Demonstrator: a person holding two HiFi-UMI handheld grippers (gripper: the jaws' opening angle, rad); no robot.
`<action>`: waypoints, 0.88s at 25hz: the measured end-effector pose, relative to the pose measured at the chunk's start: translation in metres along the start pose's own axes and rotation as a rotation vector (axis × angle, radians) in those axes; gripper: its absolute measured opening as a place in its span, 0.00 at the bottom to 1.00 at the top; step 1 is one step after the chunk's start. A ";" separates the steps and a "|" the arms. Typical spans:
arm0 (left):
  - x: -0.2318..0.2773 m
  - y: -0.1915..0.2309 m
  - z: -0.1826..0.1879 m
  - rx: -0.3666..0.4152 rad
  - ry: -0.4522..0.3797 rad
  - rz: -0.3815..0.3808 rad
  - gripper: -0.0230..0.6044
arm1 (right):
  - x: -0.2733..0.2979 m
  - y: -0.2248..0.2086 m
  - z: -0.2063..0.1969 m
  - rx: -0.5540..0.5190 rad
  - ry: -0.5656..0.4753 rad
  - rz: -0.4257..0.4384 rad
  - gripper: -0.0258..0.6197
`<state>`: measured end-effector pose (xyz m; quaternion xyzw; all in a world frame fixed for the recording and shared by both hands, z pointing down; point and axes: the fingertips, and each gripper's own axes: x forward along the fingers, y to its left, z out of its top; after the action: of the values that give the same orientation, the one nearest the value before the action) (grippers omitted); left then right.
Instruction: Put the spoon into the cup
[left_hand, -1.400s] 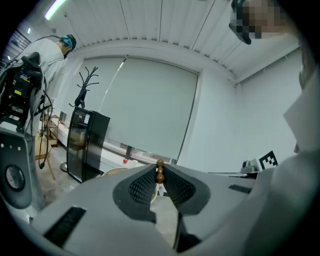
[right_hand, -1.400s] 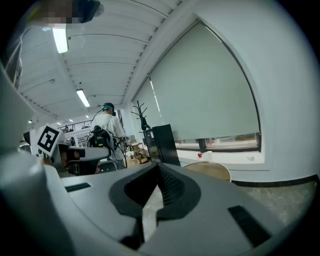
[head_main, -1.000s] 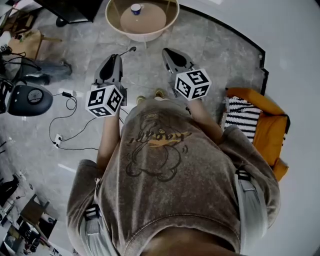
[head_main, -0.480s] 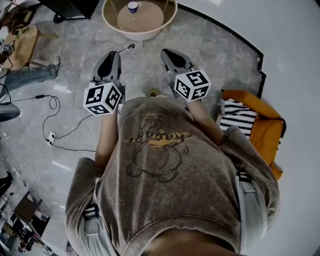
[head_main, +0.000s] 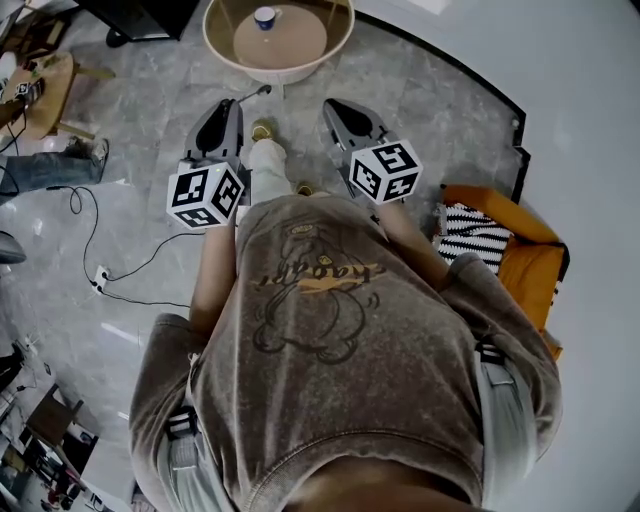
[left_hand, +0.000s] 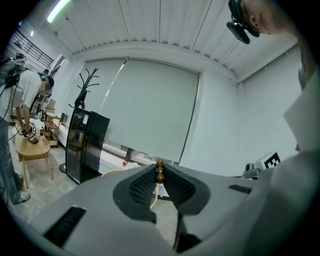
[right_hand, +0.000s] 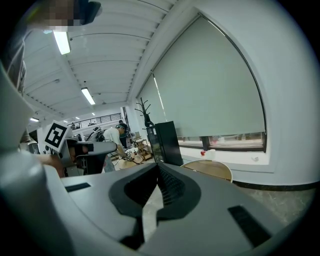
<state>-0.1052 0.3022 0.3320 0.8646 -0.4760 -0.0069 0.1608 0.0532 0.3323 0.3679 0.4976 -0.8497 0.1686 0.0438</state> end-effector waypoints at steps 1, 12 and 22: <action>0.004 0.001 0.000 0.000 -0.001 -0.002 0.12 | 0.002 -0.002 0.000 0.000 0.001 -0.003 0.07; 0.042 0.035 0.004 -0.009 0.016 -0.006 0.12 | 0.046 -0.017 0.006 0.016 0.007 -0.011 0.07; 0.101 0.067 0.014 -0.027 0.027 -0.021 0.12 | 0.097 -0.048 0.013 0.029 0.035 -0.024 0.07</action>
<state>-0.1073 0.1819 0.3516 0.8673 -0.4645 -0.0032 0.1789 0.0469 0.2262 0.3903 0.5055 -0.8402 0.1890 0.0535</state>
